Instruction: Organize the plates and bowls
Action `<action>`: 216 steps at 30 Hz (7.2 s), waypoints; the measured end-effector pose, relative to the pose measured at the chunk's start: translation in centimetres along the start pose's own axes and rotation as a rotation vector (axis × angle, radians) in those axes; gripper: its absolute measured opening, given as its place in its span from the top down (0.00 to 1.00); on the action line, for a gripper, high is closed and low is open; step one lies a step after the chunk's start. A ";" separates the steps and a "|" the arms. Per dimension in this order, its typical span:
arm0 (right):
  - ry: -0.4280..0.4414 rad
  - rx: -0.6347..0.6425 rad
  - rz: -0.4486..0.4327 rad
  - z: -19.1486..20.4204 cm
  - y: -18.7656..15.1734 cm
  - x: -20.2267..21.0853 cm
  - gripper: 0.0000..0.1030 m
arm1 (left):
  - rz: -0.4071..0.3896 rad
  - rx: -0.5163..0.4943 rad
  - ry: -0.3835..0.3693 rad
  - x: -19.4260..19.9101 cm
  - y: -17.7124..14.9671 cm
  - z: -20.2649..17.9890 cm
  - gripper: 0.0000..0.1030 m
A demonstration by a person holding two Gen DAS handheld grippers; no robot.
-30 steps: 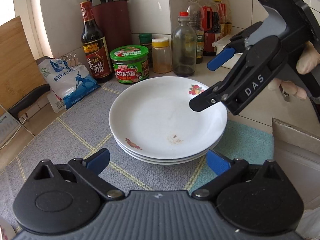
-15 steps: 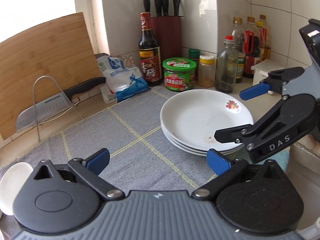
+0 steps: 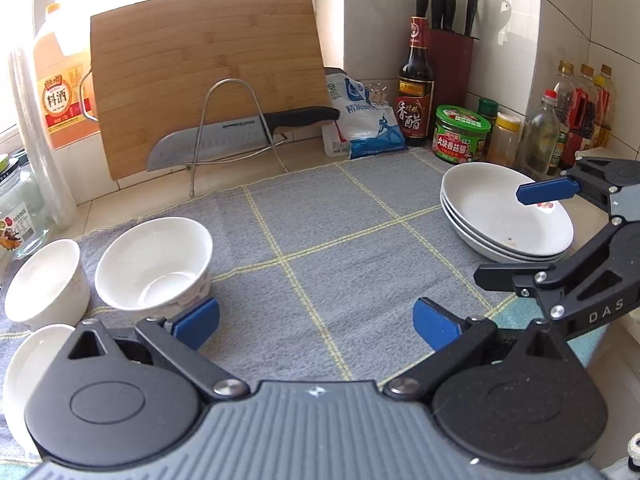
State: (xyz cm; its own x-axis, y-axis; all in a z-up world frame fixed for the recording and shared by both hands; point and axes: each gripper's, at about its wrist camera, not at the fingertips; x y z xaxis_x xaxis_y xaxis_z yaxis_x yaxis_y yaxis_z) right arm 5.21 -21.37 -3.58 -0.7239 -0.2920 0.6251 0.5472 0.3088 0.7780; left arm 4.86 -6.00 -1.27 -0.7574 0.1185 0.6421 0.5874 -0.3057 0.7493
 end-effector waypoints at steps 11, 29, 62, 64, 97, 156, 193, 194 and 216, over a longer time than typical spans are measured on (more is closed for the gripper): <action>0.107 0.020 -0.008 10.8 2.9 -2.7 0.00 | 0.048 0.017 -0.019 1.9 -2.0 10.6 0.01; 0.266 0.165 0.051 22.4 6.3 -9.9 0.00 | 0.142 -0.008 0.033 -1.0 -3.9 20.7 0.03; 0.298 0.174 0.048 24.8 7.6 -13.1 0.22 | 0.241 -0.082 -0.136 -3.4 -3.5 20.7 0.41; 0.297 0.172 0.051 24.8 7.7 -13.1 0.22 | 0.240 -0.085 -0.141 -3.3 -3.5 20.7 0.41; 0.091 0.046 0.092 17.0 3.1 -4.5 0.22 | 0.167 -0.233 -0.366 -2.7 0.0 8.5 0.42; 0.051 -0.021 0.062 13.8 3.0 -4.1 0.00 | 0.090 0.017 -0.124 -2.2 -2.0 10.3 0.07; 0.230 0.169 0.172 9.8 13.2 -15.5 0.00 | 0.020 -0.012 -0.026 -7.5 -1.3 11.8 0.08; 0.238 0.170 0.174 9.7 13.4 -15.9 0.01 | 0.017 -0.012 -0.023 -7.6 -1.3 11.7 0.08; 0.371 0.076 0.268 7.9 15.2 -22.5 0.25 | -0.020 -0.042 -0.006 -7.9 -1.1 11.2 0.15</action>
State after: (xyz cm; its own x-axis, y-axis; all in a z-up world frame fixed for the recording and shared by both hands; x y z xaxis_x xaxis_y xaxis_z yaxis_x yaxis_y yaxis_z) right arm 26.52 -2.98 -6.31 -0.3540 -0.4926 0.7950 0.6525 0.4788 0.5873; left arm 13.37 3.95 -5.32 -0.7673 0.1305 0.6279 0.5593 -0.3429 0.7547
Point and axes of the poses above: each gripper's, at about its wrist camera, not at the fingertips, and x roughly against the way its jaws point, z to its left, y to its top, and after that the axes turned 10 degrees about y, right-handed
